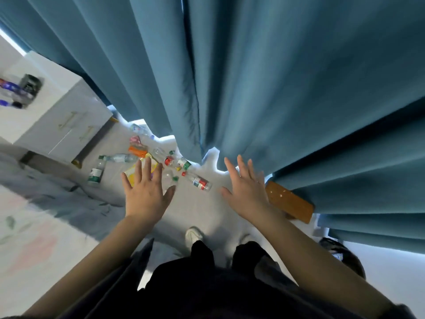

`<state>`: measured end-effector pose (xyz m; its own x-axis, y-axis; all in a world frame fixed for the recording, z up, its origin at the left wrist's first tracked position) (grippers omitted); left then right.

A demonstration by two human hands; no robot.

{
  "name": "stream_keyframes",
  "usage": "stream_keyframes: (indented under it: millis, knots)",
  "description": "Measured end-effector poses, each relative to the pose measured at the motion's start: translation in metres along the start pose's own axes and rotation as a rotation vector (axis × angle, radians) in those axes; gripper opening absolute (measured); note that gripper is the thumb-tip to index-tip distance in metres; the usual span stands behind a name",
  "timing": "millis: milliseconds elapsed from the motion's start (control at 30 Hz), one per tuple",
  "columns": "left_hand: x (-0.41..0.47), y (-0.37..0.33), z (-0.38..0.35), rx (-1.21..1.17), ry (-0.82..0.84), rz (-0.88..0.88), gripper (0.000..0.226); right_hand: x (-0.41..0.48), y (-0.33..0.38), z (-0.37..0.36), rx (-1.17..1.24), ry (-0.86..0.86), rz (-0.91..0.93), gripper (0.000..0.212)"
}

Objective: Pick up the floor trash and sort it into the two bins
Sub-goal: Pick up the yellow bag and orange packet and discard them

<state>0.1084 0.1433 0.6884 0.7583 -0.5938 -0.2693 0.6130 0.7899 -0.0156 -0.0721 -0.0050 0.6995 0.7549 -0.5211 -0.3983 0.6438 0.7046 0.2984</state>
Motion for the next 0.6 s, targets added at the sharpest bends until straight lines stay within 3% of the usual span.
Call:
stream_keyframes:
  millis: [400,600]
  knots:
    - [0.071,0.089,-0.039,-0.056,0.212,0.263,0.072,0.135,0.065,-0.013,-0.018,0.131,0.175,0.073]
    - [0.143,0.133,-0.045,-0.056,0.293,0.415,0.072,0.238,0.123,-0.029,-0.027,0.320,0.339,0.076]
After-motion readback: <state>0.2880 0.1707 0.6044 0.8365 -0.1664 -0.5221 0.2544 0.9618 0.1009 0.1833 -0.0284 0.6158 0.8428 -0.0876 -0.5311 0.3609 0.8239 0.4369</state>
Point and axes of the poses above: each hand's wrist, its own x-axis towards the middle knuckle, its own z-axis out of the back of the hand, y = z × x, the point moved 6 cm from there along x, towards the middle knuckle, and after that the axes turned 10 degrees about z, right-handed, at the moved point
